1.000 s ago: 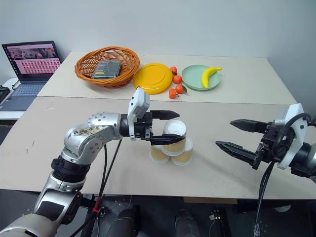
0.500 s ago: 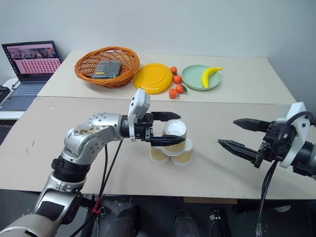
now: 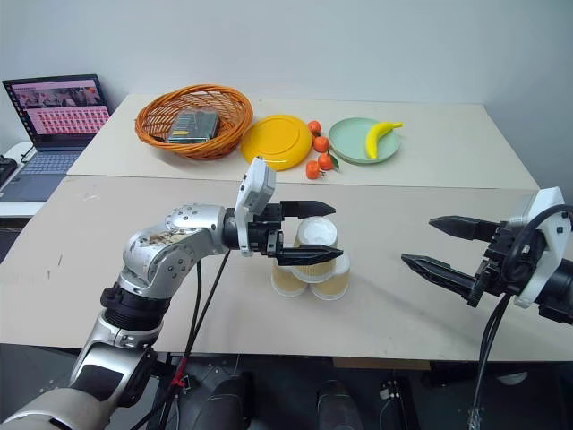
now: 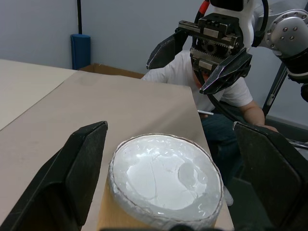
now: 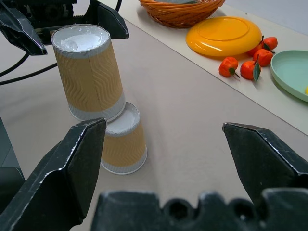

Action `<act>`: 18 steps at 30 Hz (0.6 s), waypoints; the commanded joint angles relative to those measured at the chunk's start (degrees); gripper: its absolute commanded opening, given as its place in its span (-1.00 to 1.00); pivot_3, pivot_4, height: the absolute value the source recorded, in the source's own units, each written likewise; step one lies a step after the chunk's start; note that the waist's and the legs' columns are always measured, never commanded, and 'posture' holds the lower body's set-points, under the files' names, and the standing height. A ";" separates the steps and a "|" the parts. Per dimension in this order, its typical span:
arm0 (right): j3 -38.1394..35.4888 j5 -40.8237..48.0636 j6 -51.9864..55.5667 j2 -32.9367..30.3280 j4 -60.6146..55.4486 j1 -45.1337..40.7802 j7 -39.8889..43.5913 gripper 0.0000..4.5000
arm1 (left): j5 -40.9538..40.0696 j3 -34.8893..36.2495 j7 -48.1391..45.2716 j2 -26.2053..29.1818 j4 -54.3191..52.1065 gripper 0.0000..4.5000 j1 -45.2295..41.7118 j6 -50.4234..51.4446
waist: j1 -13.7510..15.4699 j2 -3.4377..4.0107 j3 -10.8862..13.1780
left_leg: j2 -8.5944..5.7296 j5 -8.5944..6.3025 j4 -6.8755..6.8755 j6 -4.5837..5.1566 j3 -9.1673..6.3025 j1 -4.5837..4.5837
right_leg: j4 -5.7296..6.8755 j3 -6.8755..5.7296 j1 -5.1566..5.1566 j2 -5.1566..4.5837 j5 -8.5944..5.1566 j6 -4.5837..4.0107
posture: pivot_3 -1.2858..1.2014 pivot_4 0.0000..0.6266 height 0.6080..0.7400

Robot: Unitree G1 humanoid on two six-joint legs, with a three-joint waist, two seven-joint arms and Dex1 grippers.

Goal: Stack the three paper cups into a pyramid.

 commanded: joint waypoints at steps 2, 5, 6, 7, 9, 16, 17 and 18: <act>-2.31 0.69 -0.45 -1.20 -1.21 -1.02 -0.66 1.00 | -1.30 1.77 -1.04 -0.61 -0.07 0.99 -2.73 -1.35 | 0.01 0.00 0.00 | 0.00 0.00 0.00 0.00 0.00 0.00 | 0.00 0.00 0.00 0.00 0.00 0.00 | 0.03 -0.52 0.88; -2.16 0.72 -0.45 -1.23 -1.23 -1.31 -0.91 1.00 | -1.79 2.42 -1.20 -0.89 0.24 0.99 -3.89 -1.00 | 0.01 0.00 0.00 | 0.00 0.00 0.00 0.00 0.00 0.00 | 0.00 0.00 0.00 0.00 0.00 0.00 | 0.03 -0.52 0.88; -2.06 0.68 -0.48 -1.23 -1.20 -1.39 -0.98 1.00 | -1.50 2.29 -1.49 -0.83 0.26 0.99 -4.14 -1.36 | 0.00 0.00 0.00 | 0.00 0.00 0.00 0.00 0.00 0.00 | 0.00 0.00 0.00 0.00 0.00 0.00 | 0.03 -0.52 0.88; -2.03 0.58 -0.59 -1.15 -1.20 -1.35 -1.01 1.00 | -1.44 2.35 -1.65 -0.83 0.26 0.99 -4.59 -1.47 | -0.01 0.00 0.00 | 0.00 0.00 0.00 0.00 0.00 0.00 | -0.01 0.00 0.00 0.00 0.00 0.00 | 0.03 -0.52 0.88; -1.92 0.38 -0.89 -1.01 -1.06 -1.26 -1.03 1.00 | -1.75 2.88 -1.98 -1.03 0.46 0.99 -5.92 -1.50 | -0.01 0.00 0.00 | 0.00 0.00 0.00 0.00 0.00 0.00 | 0.00 0.00 0.00 0.00 0.00 0.00 | 0.03 -0.52 0.88; -2.77 -0.58 -2.70 0.03 -0.78 0.88 -0.05 1.00 | -3.87 6.75 -0.58 -2.44 2.67 0.99 -14.60 -0.94 | 0.14 -0.01 0.01 | -0.01 0.00 0.03 0.00 0.00 -0.04 | -0.02 0.00 0.00 0.00 0.00 0.03 | 0.03 -0.52 0.88; -2.77 -0.67 -2.91 0.06 -0.63 0.94 0.08 1.00 | -3.87 7.50 -0.35 -2.30 3.58 0.99 -15.91 -0.99 | 0.11 -0.01 0.01 | -0.01 0.00 0.02 0.00 -0.01 -0.04 | -0.02 0.00 0.00 0.00 0.00 0.02 | 0.03 -0.52 0.88; -2.77 -0.76 -3.10 0.05 -0.44 0.97 0.23 1.00 | -3.72 8.41 -0.14 -1.83 4.83 0.99 -17.54 -1.26 | 0.03 -0.01 0.01 | -0.01 0.00 0.02 0.00 -0.01 -0.04 | -0.02 -0.01 0.00 0.00 0.00 0.03 | 0.03 -0.52 0.88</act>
